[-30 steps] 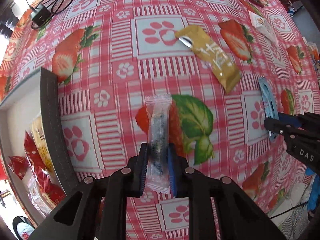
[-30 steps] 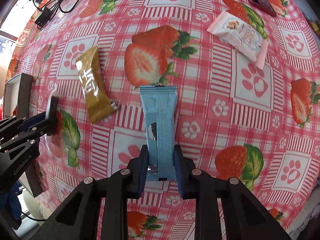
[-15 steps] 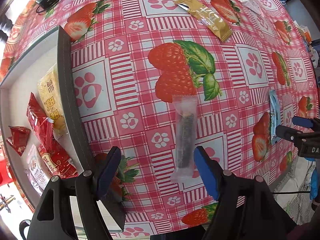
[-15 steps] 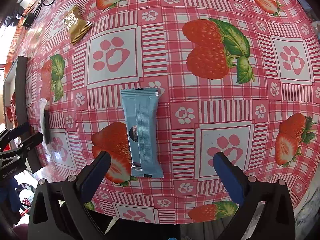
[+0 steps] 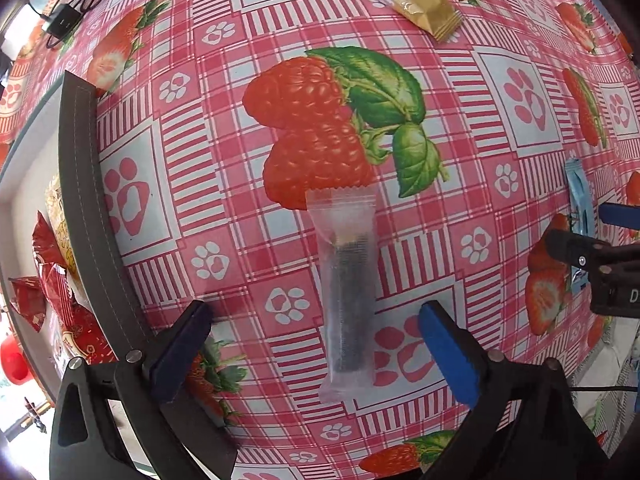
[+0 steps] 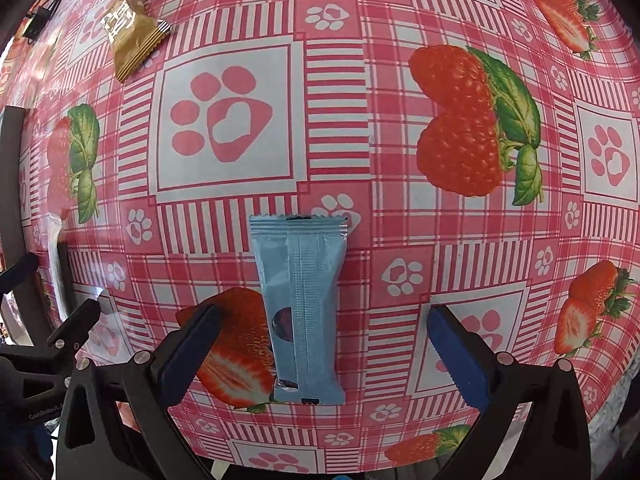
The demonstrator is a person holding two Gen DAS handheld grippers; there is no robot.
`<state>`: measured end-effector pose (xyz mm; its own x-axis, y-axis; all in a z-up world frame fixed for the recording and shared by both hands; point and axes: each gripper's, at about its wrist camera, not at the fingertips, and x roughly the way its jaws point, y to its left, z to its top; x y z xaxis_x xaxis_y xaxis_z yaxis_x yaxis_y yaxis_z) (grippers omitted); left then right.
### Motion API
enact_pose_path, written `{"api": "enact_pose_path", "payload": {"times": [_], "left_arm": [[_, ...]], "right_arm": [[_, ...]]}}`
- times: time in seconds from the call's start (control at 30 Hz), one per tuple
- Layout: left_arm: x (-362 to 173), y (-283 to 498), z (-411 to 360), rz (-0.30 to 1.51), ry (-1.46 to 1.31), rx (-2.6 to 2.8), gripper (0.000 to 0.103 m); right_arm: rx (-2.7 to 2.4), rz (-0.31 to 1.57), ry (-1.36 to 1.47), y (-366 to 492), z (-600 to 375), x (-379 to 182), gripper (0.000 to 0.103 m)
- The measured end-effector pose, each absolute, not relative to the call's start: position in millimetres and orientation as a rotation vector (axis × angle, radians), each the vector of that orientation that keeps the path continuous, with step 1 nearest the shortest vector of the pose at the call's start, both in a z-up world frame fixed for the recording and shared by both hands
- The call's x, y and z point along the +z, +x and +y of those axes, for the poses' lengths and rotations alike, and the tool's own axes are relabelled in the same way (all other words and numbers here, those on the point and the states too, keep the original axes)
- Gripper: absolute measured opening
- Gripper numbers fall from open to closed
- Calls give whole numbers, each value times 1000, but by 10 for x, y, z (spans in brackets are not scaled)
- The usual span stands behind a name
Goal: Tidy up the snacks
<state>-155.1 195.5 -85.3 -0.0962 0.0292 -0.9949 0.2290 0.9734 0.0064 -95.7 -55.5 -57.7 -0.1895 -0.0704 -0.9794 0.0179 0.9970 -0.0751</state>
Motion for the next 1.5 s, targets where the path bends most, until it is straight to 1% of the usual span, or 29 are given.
{"api": "enact_pose_path", "payload": {"times": [0.1, 0.33, 0.53, 1.5], "left_arm": [[-885, -1521, 2020, 1654, 195, -169, 103], [-808, -1579, 2153, 1620, 194, -175, 103], [-731, -1607, 2146, 1625, 195, -176, 103], [-750, -1547, 2116, 1655, 193, -170, 103]], "right_arm": [[-79, 1767, -42, -934, -453, -707, 103], [-79, 1760, -42, -936, -470, -693, 103], [-80, 1745, -43, -972, -480, -650, 103], [-77, 1756, -48, -953, -465, -686, 103]]}}
